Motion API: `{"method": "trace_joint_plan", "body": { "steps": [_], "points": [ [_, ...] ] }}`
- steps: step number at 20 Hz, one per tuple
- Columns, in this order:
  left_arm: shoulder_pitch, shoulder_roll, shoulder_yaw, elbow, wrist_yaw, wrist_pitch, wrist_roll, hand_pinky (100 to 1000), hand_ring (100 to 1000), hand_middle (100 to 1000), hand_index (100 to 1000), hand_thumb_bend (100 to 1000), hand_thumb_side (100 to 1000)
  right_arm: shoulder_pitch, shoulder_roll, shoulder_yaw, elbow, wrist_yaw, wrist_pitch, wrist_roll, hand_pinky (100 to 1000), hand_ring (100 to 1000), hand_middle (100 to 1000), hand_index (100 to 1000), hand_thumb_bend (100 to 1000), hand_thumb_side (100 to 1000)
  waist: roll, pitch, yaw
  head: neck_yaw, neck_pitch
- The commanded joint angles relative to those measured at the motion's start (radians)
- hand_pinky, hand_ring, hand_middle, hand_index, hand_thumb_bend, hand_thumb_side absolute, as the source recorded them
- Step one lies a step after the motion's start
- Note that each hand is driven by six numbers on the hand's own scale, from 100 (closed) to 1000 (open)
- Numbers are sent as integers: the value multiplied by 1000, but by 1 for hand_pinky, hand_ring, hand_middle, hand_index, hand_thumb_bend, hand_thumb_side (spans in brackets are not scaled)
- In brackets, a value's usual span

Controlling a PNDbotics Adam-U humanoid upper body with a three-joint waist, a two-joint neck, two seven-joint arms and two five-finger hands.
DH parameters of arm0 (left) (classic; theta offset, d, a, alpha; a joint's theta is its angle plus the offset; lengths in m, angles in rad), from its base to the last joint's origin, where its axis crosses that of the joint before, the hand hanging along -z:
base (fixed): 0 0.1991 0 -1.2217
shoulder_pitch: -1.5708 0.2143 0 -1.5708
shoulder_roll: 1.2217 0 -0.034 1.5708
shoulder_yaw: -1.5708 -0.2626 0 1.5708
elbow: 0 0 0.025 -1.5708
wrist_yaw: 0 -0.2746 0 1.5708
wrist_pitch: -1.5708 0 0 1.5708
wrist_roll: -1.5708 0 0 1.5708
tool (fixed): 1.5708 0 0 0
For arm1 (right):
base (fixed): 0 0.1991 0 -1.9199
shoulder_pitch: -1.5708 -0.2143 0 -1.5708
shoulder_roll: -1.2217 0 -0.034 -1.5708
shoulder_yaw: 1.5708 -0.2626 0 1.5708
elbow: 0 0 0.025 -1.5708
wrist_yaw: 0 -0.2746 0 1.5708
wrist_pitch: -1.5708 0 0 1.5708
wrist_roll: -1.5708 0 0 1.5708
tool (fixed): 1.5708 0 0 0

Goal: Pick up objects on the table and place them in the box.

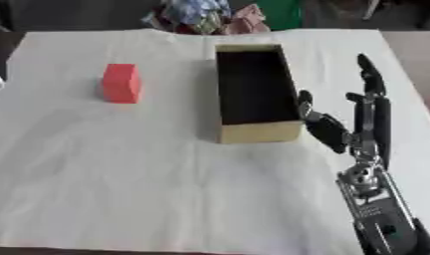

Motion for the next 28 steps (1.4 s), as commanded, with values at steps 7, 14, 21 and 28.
{"method": "trace_joint_plan", "body": {
  "steps": [7,14,21,28],
  "points": [
    [-249,161,-70,288,-214,-73,-174,865,727,764,877,346,202,-4,-26,9,-19,-3,-1,14,785,1000,955,1000,339,164,6,-26,-14,10,14],
    [-382,96,-115,477,-380,-155,-256,862,744,790,884,426,221,-6,-26,15,-18,-10,-1,19,784,1000,954,1000,325,164,6,-23,-26,13,15],
    [-490,5,-136,621,-452,-213,-298,870,748,801,885,459,220,-9,-20,21,-17,-15,-1,24,783,1000,954,1000,309,174,4,-20,-36,21,11],
    [-538,-91,-150,736,-525,-224,-280,876,743,790,881,460,220,-13,-13,28,-17,-21,-5,28,782,1000,953,1000,294,178,3,-15,-49,30,7]
  ]
}}
